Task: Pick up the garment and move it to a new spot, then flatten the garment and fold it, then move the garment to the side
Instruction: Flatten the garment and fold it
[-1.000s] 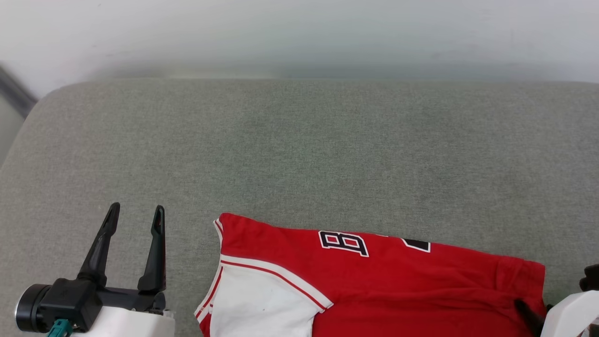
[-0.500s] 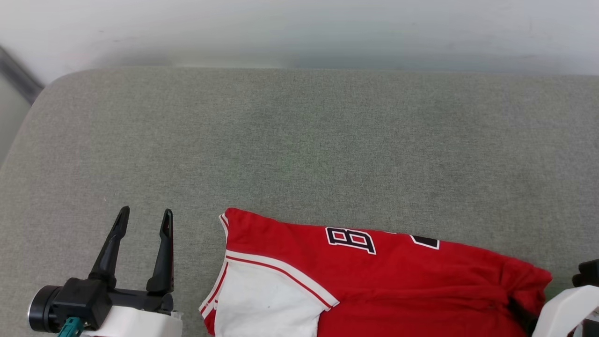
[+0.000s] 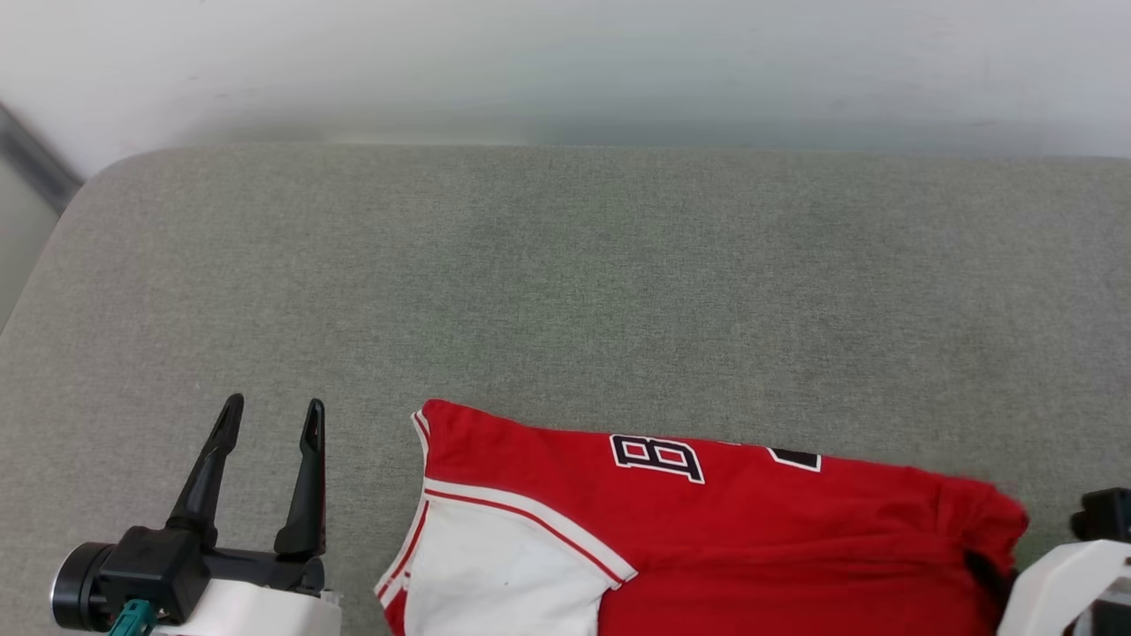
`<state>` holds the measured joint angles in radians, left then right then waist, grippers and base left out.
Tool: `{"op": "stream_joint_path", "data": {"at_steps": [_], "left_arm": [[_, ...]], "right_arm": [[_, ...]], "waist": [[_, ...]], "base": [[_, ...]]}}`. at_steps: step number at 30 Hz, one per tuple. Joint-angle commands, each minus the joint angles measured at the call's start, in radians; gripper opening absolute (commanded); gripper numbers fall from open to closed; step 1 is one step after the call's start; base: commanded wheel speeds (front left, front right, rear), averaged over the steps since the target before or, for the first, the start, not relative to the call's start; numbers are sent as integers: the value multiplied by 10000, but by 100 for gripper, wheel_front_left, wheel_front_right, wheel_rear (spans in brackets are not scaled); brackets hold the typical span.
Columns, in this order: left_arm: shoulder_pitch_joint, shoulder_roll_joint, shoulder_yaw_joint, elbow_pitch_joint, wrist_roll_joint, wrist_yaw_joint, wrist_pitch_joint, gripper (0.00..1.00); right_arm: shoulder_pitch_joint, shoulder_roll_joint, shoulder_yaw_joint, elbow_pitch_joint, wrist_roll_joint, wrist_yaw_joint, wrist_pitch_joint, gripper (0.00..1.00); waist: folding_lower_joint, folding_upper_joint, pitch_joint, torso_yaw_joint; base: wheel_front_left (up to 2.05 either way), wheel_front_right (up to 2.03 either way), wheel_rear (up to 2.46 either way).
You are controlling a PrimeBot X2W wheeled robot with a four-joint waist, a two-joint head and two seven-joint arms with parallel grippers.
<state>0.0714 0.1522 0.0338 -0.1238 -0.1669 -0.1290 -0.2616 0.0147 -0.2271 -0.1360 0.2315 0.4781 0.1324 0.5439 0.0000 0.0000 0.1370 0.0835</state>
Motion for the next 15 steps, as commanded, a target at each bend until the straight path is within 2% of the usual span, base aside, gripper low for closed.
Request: {"op": "stream_joint_path", "data": {"at_steps": [1,10,15], "left_arm": [[10,-15,9,4,42,-4,-44,100],[-29,76,-127,39,8,-14,-45,100],[3,107,-192,119,-29,-14,-45,100]], "right_arm": [[-108,-227,-252,161,-189,-31,-74,0],[-653,-684,-1782,436,-1280,-25,-448,0],[-798,-680,-1922,437,-1523,-23,-482,0]], "waist": [[0,0,-9,-41],[0,0,-37,-272],[0,0,-182,-345]], "base": [[0,0,0],[0,0,0],[0,0,0]]}}
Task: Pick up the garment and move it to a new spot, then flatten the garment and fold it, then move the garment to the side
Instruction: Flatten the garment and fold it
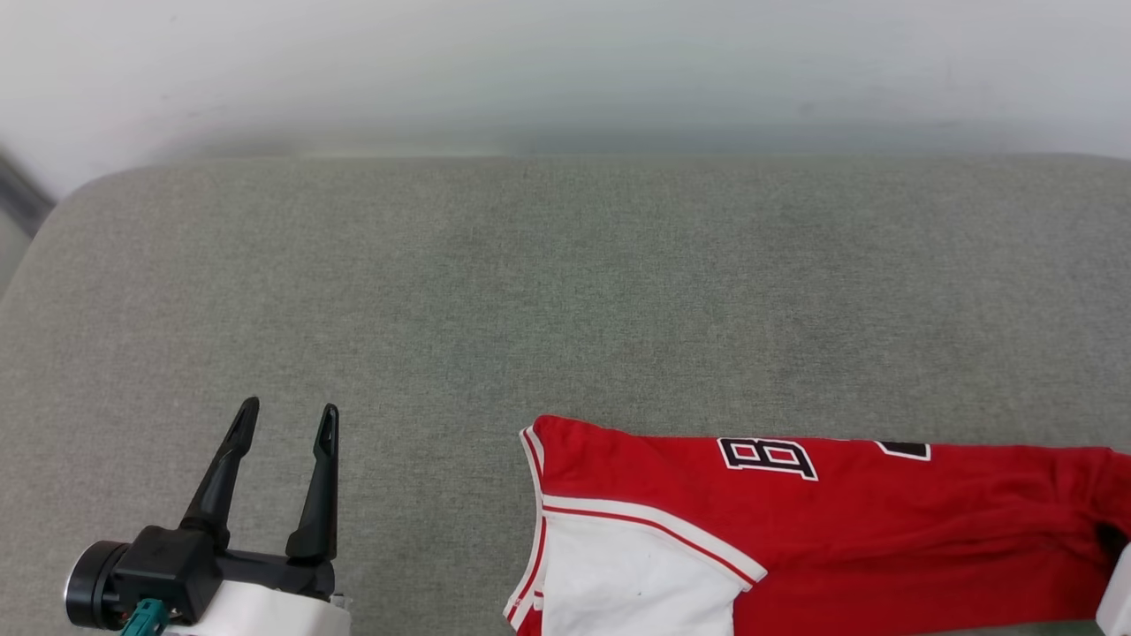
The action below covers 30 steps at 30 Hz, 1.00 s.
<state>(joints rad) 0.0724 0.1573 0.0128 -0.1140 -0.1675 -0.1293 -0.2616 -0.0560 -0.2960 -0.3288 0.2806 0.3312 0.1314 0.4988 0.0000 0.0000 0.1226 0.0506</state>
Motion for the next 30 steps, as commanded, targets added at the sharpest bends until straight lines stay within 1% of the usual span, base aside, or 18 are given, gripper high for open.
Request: {"op": "stream_joint_path", "data": {"at_steps": [1,5,11,15,19,22,26,30], "left_arm": [[26,56,18,24,-30,-10,-45,100],[183,32,78,57,-53,-10,-45,100],[344,-27,85,19,-28,-11,-45,100],[406,-36,73,31,-14,-11,-45,100],[388,-40,19,46,-12,-11,-45,100],[391,-34,-25,34,-30,-12,-43,100],[365,-15,-76,25,-77,-12,-43,100],[269,20,-172,55,-101,-12,-43,100]], "right_arm": [[-54,32,92,-140,-56,-14,-18,0],[156,223,546,-741,144,-11,159,0],[653,510,1385,-2318,377,-11,836,0],[974,808,2066,-3363,640,-9,1412,0],[1080,1276,2770,-4051,977,-9,1869,0],[1063,1716,3329,-4285,1173,-9,2139,0],[858,2209,3933,-4280,1546,-9,2270,0],[614,2441,4625,-3993,1815,-9,2152,0]], "waist": [[0,0,-79,-33],[0,0,-280,-132],[0,0,-527,-247],[0,0,-611,-270],[0,0,-660,-237],[0,0,-680,-185],[0,0,-668,-61],[0,0,-607,143]], "base": [[0,0,0],[0,0,0],[0,0,0],[0,0,0],[0,0,0],[0,0,0],[0,0,0],[0,0,0]]}}
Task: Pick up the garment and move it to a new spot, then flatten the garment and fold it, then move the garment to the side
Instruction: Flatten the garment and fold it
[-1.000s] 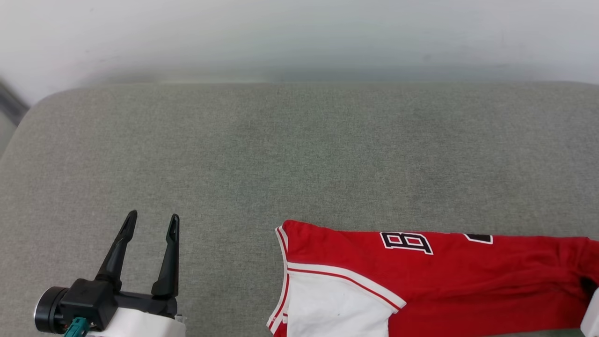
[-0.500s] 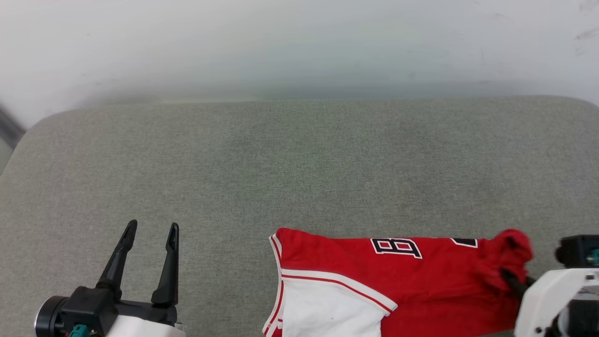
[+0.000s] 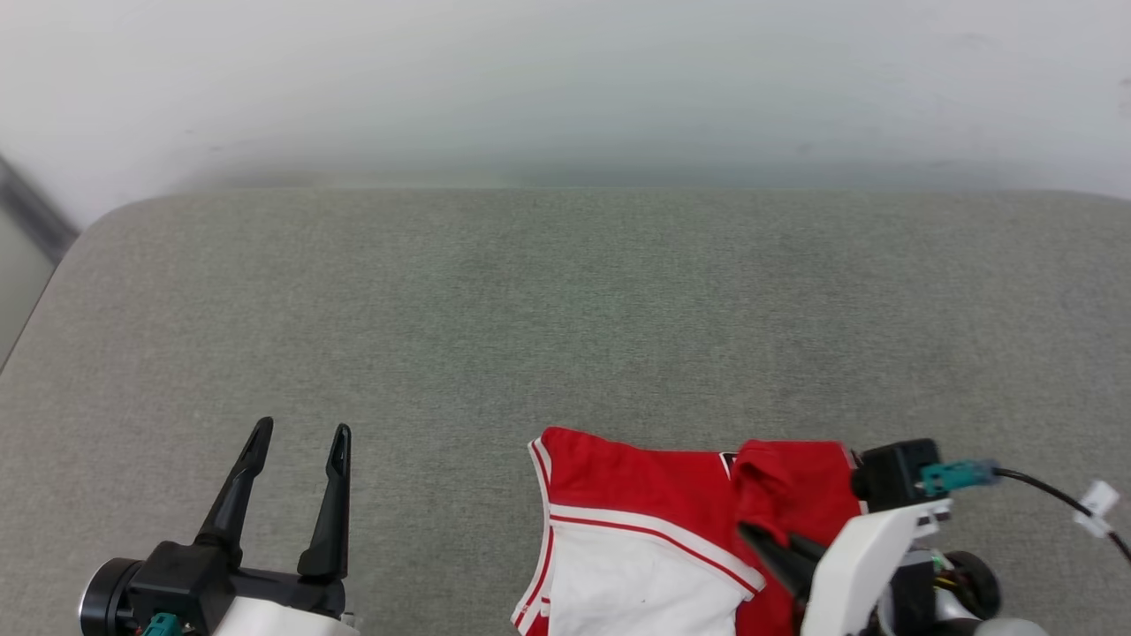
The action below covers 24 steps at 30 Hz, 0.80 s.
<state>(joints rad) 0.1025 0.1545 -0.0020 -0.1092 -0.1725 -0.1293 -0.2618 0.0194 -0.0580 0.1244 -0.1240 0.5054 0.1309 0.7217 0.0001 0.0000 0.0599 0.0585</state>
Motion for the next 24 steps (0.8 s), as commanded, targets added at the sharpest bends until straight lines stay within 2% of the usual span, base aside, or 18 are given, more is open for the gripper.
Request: {"op": "stream_joint_path", "data": {"at_steps": [1,9,17,18,19,24], "left_arm": [[-41,66,-28,16,-56,-12,-42,100],[-100,140,-113,111,-55,-12,-34,100],[-49,176,-198,174,-73,-12,-32,100],[-39,181,-204,187,-79,-12,-32,100],[-25,191,-198,200,-86,-12,-34,100],[52,204,-139,217,-80,-12,-32,100]], "right_arm": [[-221,82,257,151,178,-3,-112,0],[-807,92,1643,1590,1630,-3,-1345,0],[-1403,88,2632,3074,2013,-3,-2534,0],[-1526,84,2686,3238,1944,-3,-2702,47],[-1675,87,2877,3532,1976,-3,-2920,100],[-1887,86,3562,3542,2579,-3,-3204,100]], "waist": [[-1,0,29,106],[-1,0,-1,464],[-1,0,-21,657],[-1,0,-26,673],[-1,0,-40,692],[-1,0,-68,649]], "base": [[0,0,0],[0,0,0],[0,0,0],[0,0,0],[0,0,0],[0,0,0]]}}
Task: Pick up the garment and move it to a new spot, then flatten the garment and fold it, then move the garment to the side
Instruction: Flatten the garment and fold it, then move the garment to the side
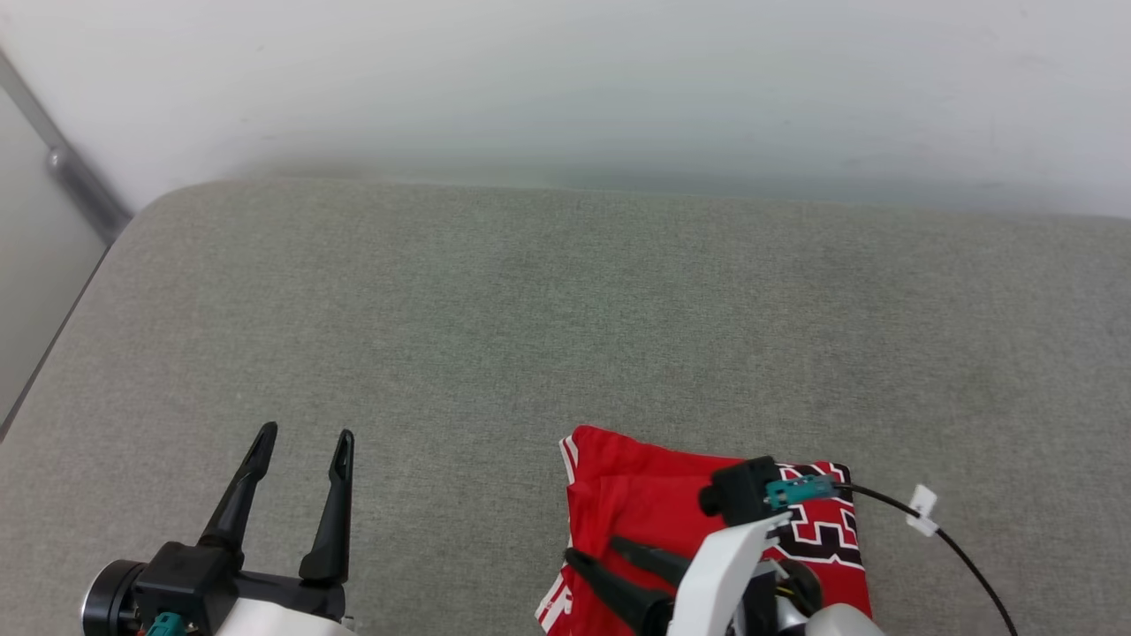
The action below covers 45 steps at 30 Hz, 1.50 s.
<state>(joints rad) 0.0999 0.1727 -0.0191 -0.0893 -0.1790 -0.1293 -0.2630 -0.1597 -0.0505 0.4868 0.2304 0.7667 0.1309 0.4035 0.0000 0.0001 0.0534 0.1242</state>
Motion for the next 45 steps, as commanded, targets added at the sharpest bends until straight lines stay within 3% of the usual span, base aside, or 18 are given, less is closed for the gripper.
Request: {"op": "stream_joint_path", "data": {"at_steps": [1,8,15,21,22,26,35,45], "left_arm": [[94,20,49,20,-10,-12,-21,100],[120,-38,129,-28,26,-12,-21,100],[53,-108,126,-99,61,-12,-21,100],[-25,-150,121,-132,59,-12,-21,100],[-13,-177,122,-153,24,-13,-21,100],[32,-207,120,-174,4,-13,-21,100],[139,-271,114,-250,-96,-13,-21,100],[178,-402,1,-297,-224,-13,-21,100]], "right_arm": [[-148,7,129,-57,101,-3,-71,100],[-631,7,371,-332,-102,-3,-286,100],[-1438,-46,-753,-505,-2538,-3,-672,100],[-1877,-1173,-1608,-886,-4916,-3,-1813,100],[-1719,-1543,-2312,-1054,-5616,-3,-2482,100],[-1178,-1774,-3110,-1342,-6142,-3,-3251,100],[300,-1263,-4588,-2377,-6369,-3,-4663,100],[1447,-490,-4956,-3226,-6556,-3,-5480,100]], "waist": [[0,-1,-12,-35],[0,-1,-69,-363],[0,-1,-50,-752],[0,-1,-35,-1023],[0,-1,-39,-1118],[0,-1,-30,-1217],[0,-1,-10,-1319],[0,-1,70,-1254]], "base": [[0,0,0],[0,0,0],[0,0,0],[0,0,0],[0,0,0],[0,0,0],[0,0,0],[0,0,0]]}}
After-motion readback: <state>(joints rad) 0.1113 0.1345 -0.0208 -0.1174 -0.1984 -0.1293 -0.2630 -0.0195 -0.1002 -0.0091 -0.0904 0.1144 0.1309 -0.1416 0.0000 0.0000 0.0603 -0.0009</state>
